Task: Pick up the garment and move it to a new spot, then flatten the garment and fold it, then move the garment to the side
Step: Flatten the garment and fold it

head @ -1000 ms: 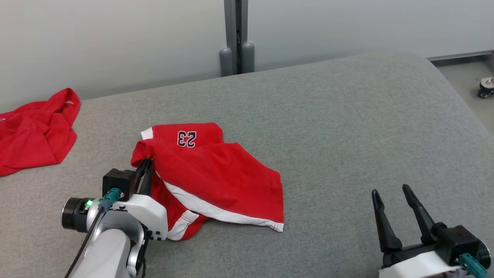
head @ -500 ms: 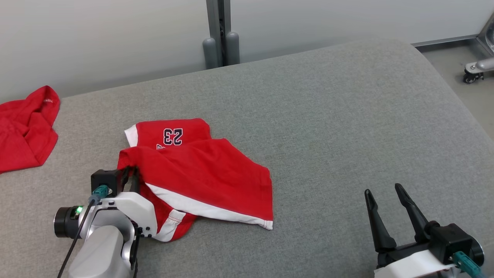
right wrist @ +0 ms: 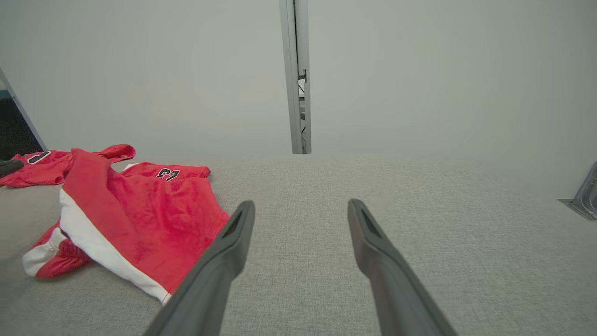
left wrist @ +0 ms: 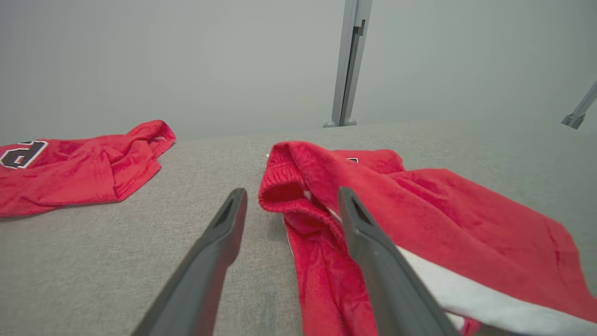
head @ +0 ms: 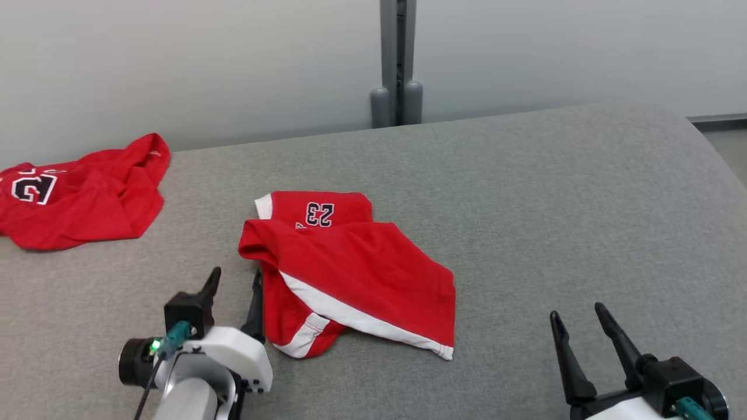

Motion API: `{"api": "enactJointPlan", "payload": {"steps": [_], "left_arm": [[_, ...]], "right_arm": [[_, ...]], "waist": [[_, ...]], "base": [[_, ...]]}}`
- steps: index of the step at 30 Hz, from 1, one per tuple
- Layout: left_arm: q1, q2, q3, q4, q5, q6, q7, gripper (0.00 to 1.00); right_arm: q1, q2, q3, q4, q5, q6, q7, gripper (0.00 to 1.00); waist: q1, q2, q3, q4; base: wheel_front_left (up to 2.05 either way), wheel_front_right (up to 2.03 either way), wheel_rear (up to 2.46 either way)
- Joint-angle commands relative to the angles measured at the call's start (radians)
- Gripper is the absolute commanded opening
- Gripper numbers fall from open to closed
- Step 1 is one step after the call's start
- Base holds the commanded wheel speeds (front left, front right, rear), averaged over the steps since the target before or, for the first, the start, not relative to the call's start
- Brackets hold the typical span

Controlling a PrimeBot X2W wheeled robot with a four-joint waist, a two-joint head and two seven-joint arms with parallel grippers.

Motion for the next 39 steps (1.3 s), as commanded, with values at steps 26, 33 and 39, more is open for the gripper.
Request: {"api": "enactJointPlan", "payload": {"steps": [26, 33, 39], "left_arm": [[0.316, -0.029, -0.015, -0.396, 0.041, 0.013, 0.0, 1.0], [0.309, -0.029, -0.012, -0.397, 0.034, 0.013, 0.0, 1.0], [0.308, -0.03, -0.005, -0.4, 0.035, 0.017, 0.0, 1.0]], "right_arm": [[-0.195, -0.006, 0.123, 0.521, -0.196, 0.0, -0.001, 1.0], [-0.246, -0.006, 0.106, 0.612, -0.183, 0.0, -0.001, 0.3], [-0.261, -0.007, 0.082, 0.57, -0.044, 0.0, -0.001, 0.0]], "waist": [[0.0, 0.0, -0.004, 0.285], [0.0, 0.0, 0.012, 0.305], [0.0, 0.0, 0.015, 0.289]], "base": [[0.0, 0.0, 0.0], [0.0, 0.0, 0.0], [0.0, 0.0, 0.0]]}}
